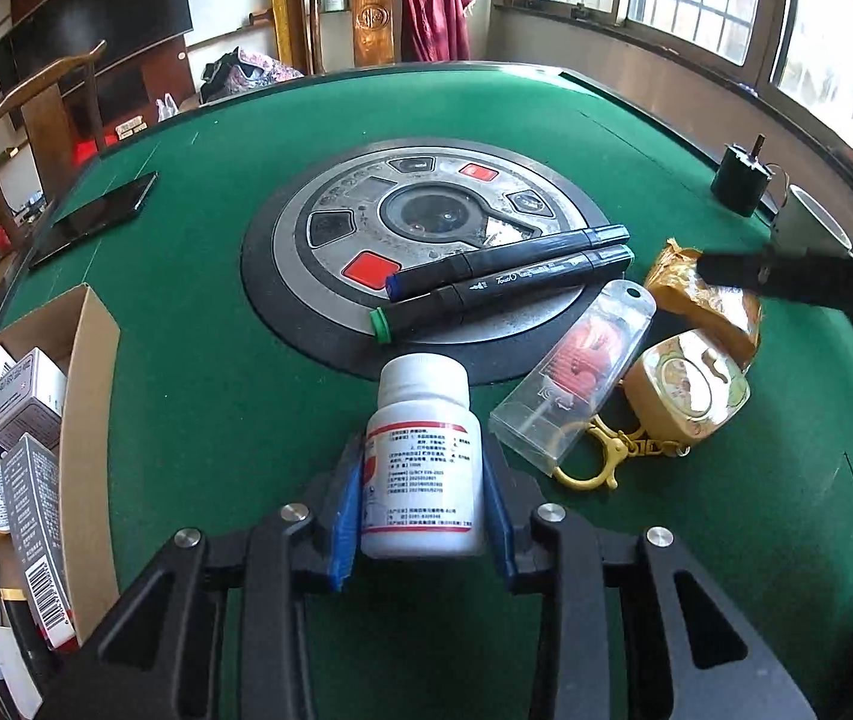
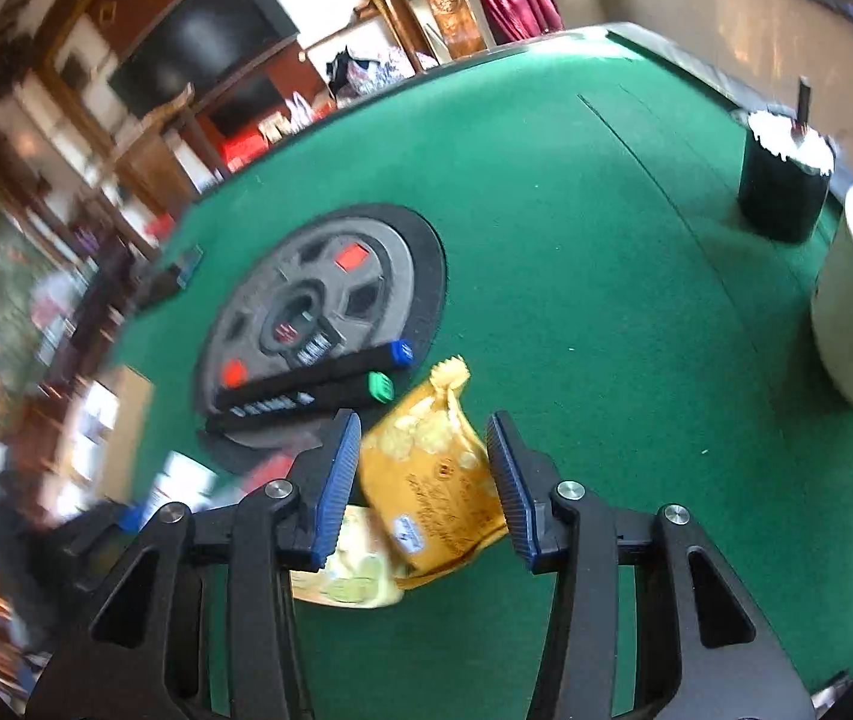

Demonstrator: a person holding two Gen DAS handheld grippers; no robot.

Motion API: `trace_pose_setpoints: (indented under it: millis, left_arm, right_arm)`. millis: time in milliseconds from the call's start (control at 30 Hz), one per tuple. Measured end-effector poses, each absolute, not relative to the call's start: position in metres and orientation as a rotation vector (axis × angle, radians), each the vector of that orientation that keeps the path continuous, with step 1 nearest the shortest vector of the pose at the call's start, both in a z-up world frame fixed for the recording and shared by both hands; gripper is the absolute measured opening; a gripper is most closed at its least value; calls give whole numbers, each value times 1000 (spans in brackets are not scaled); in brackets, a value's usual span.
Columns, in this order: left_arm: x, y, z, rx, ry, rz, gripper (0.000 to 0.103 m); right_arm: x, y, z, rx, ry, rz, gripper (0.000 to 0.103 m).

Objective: Organize objects
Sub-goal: 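Grasp the white pill bottle with the left tool while the right tool grasps the yellow crackers packet, then carry the pill bottle and crackers packet into the tray and release both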

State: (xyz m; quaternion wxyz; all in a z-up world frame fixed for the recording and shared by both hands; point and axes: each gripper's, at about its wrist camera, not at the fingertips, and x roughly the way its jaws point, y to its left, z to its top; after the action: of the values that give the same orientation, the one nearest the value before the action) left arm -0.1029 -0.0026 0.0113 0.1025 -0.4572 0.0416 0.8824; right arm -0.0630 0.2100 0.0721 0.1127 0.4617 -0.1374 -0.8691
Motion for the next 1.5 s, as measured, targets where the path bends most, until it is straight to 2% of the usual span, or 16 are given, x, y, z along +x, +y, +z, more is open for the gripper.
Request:
trace_pose_setpoints:
  millis: [200, 300, 333, 367, 400, 567, 833, 1200, 1500]
  left_arm:
    - [-101, -1, 12, -1334, 132, 2619, 35]
    - [-101, -2, 12, -1332, 122, 2629, 35]
    - [-101, -2, 12, -1331, 114, 2631, 35]
    - [-101, -4, 12, -1331, 99, 2634, 35]
    - [-101, -5, 12, -1332, 87, 2638, 35]
    - [-98, -14, 22, -1273, -9, 2659, 35]
    - [-95, -11, 29, -1238, -17, 2674, 35]
    - [-82, -12, 47, -1162, -53, 2674, 35]
    - [-55, -25, 72, -1066, -122, 2683, 35]
  right_arm:
    - [-64, 179, 62, 1418, -60, -2563, 57]
    - [-62, 176, 54, 1424, 13, -2602, 56]
    - [-61, 178, 54, 1432, 5, -2603, 54]
    - [-61, 181, 56, 1431, -20, -2612, 46]
    - [-60, 188, 57, 1430, -74, -2610, 44]
    - [-53, 196, 70, 1362, -194, -2639, 44]
    - [-43, 185, 83, 1241, -317, -2591, 44]
    - [-27, 141, 82, 1185, -232, -2496, 44]
    - [-17, 140, 92, 1099, -282, -2502, 44]
